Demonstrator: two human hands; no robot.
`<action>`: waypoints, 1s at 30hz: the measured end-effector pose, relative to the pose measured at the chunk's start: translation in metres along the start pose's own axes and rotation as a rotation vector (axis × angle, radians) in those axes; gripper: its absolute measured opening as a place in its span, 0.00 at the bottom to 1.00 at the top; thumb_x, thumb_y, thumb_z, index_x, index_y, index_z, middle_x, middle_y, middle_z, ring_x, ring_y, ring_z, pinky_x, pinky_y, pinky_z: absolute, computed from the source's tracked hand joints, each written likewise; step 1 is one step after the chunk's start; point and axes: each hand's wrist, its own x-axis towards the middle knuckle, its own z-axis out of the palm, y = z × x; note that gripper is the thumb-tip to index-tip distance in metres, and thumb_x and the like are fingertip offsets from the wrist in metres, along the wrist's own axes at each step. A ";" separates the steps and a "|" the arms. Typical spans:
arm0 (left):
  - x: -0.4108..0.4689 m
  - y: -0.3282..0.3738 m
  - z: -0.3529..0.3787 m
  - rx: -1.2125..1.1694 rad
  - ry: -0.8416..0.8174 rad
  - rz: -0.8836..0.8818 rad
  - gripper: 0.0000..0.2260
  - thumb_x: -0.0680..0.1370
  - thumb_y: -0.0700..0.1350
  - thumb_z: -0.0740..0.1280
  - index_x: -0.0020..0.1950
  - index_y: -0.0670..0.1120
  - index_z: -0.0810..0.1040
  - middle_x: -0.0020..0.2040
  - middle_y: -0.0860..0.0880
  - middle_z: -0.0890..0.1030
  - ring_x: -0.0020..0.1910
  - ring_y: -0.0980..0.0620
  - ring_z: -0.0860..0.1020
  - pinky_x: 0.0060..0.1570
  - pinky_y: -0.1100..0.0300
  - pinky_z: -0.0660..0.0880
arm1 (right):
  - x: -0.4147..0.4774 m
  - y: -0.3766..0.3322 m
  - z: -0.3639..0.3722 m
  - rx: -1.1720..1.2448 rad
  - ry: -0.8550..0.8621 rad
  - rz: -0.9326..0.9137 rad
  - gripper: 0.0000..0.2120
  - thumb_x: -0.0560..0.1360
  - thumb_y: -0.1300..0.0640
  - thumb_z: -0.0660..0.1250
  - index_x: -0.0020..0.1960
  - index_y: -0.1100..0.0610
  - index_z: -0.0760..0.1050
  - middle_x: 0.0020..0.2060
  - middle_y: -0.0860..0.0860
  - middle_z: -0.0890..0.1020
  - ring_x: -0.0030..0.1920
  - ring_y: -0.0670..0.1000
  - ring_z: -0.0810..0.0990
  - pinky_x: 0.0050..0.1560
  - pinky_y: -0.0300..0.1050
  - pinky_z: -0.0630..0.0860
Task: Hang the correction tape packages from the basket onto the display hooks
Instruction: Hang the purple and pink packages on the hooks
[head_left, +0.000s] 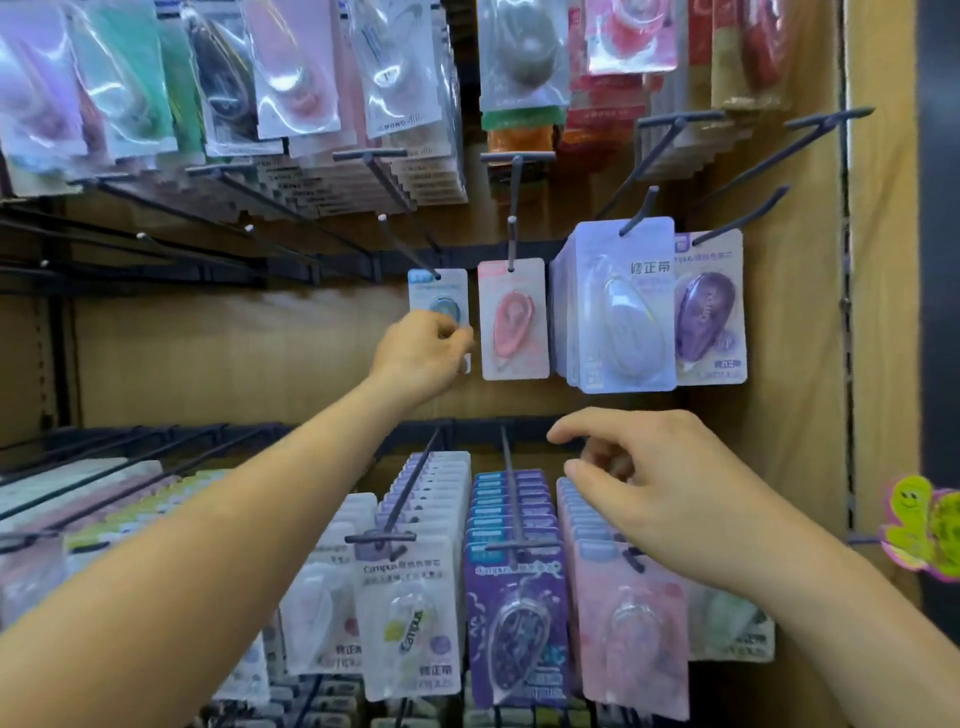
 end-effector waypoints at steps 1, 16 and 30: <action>-0.016 -0.002 -0.009 0.010 -0.020 0.010 0.11 0.80 0.49 0.64 0.40 0.49 0.81 0.37 0.49 0.84 0.35 0.51 0.82 0.43 0.52 0.82 | 0.000 -0.002 0.001 -0.010 -0.003 -0.029 0.10 0.78 0.52 0.66 0.58 0.44 0.79 0.34 0.42 0.80 0.39 0.40 0.78 0.43 0.39 0.75; -0.254 -0.075 -0.149 0.452 -0.074 -0.109 0.09 0.75 0.42 0.65 0.41 0.56 0.80 0.28 0.53 0.78 0.29 0.56 0.74 0.32 0.57 0.71 | -0.016 -0.113 0.075 -0.017 -0.207 -0.543 0.10 0.78 0.52 0.64 0.56 0.50 0.81 0.39 0.50 0.83 0.41 0.56 0.80 0.45 0.54 0.78; -0.555 -0.250 -0.304 0.581 -0.209 -0.850 0.12 0.77 0.39 0.62 0.47 0.54 0.82 0.42 0.52 0.84 0.44 0.49 0.81 0.43 0.58 0.73 | -0.163 -0.256 0.331 0.041 -0.948 -0.439 0.12 0.82 0.52 0.61 0.62 0.50 0.78 0.44 0.46 0.82 0.42 0.47 0.79 0.44 0.45 0.75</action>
